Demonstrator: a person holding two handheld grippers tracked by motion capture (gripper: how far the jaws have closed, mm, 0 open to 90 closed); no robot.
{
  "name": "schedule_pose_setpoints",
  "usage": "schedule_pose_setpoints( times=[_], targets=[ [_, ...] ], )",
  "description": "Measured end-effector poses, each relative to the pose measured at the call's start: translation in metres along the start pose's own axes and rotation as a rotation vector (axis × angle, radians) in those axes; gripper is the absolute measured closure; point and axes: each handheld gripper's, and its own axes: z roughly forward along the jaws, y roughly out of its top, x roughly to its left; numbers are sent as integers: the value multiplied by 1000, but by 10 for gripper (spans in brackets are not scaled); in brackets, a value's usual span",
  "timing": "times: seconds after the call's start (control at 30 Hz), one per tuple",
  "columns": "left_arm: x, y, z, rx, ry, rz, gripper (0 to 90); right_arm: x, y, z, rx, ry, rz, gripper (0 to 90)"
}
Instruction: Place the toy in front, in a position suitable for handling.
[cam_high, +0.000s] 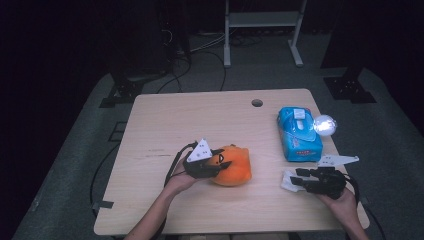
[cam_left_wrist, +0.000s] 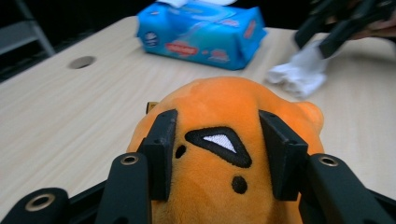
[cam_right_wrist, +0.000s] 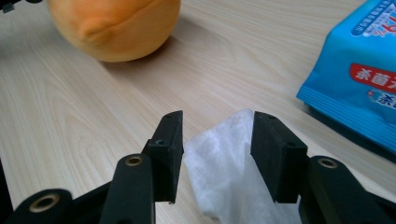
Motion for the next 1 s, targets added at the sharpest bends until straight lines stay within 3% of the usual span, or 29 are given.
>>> schedule_pose_setpoints(
  times=[0.1, 0.23, 0.5, 1.0],
  targets=[
    [2, -3, -1, -11, -12, -23, 464, 2, 1, 1, 3, 0, -5, 512],
    [5, -1, -4, 5, -21, -43, 334, 4, 4, 4, 10, -5, -20, 471],
    [9, 1, -17, -5, -17, -90, 212, 4, 7, 3, 0, -11, -20, 442],
    [16, -11, -52, -9, 23, -133, 165, 2, 10, 4, -6, -34, -9, 397]
  ],
)
